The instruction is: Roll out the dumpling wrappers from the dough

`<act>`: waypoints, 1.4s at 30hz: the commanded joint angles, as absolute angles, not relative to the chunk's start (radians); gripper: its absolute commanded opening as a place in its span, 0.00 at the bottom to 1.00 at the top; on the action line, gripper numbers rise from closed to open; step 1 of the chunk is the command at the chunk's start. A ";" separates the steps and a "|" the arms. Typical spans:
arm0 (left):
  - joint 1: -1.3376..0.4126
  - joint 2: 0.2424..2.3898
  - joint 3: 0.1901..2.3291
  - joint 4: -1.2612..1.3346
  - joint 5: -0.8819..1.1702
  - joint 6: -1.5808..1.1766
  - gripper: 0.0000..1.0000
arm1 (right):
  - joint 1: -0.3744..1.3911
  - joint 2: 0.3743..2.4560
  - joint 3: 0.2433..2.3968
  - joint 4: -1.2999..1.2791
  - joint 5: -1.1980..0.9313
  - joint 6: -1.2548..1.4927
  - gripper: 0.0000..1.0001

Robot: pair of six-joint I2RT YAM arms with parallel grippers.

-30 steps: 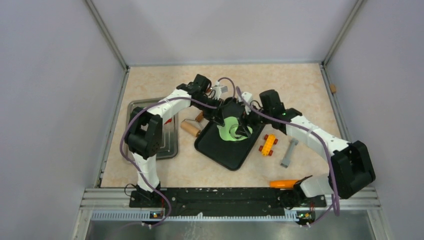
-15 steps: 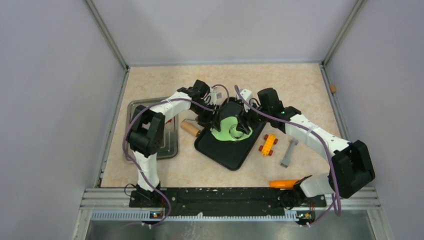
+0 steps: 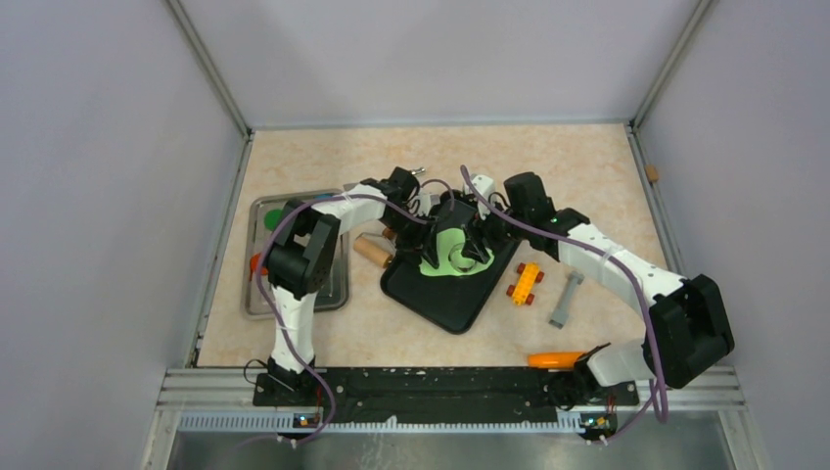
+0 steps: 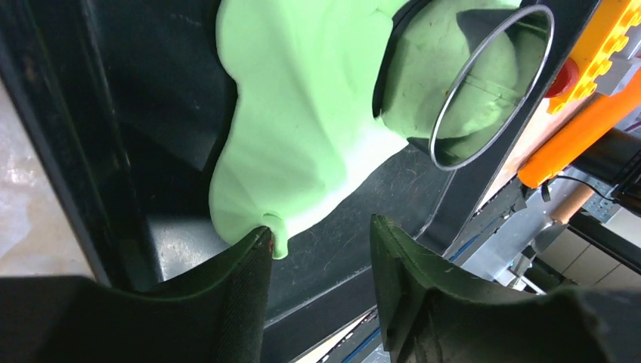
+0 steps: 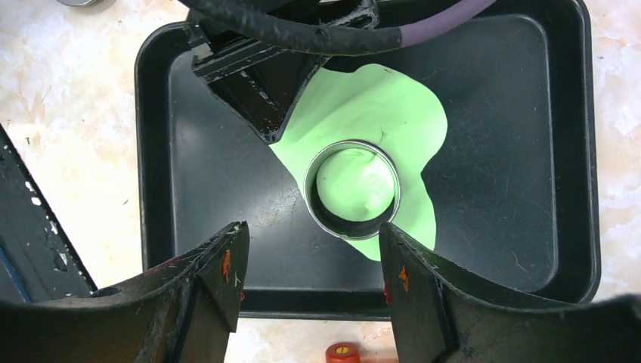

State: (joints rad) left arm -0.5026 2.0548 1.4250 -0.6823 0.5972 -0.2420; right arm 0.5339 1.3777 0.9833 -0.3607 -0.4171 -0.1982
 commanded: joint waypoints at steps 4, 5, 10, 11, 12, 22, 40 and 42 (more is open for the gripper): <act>-0.511 2.144 1.510 -0.661 0.584 -0.235 0.41 | 0.537 1.342 1.022 -0.363 -0.431 -0.191 0.64; -0.511 2.148 1.526 -0.667 0.578 -0.229 0.38 | 0.536 1.338 1.019 -0.371 -0.429 -0.196 0.64; -0.509 2.163 1.596 -0.684 0.586 -0.197 0.20 | 0.535 1.323 1.003 -0.401 -0.424 -0.236 0.61; -0.511 2.161 1.604 -0.687 0.592 -0.191 0.16 | 0.535 1.319 0.999 -0.404 -0.423 -0.254 0.61; -0.511 2.156 1.610 -0.689 0.595 -0.183 0.12 | 0.536 1.319 0.995 -0.407 -0.420 -0.276 0.60; -0.511 2.036 1.611 -0.690 0.791 -0.128 0.00 | 0.507 1.350 0.963 -0.416 -0.404 -0.428 0.54; -0.540 1.972 1.589 -0.708 0.890 -0.069 0.00 | 0.395 1.439 0.940 -0.331 -0.384 -0.130 0.56; -0.540 1.966 1.576 -0.706 0.820 -0.078 0.03 | 0.393 1.458 0.940 -0.320 -0.399 -0.092 0.57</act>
State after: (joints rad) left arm -0.5331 2.0514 1.5837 -0.7052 0.8509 -0.0944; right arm 0.4107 1.4235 0.9463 -0.3790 -0.3817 -0.2218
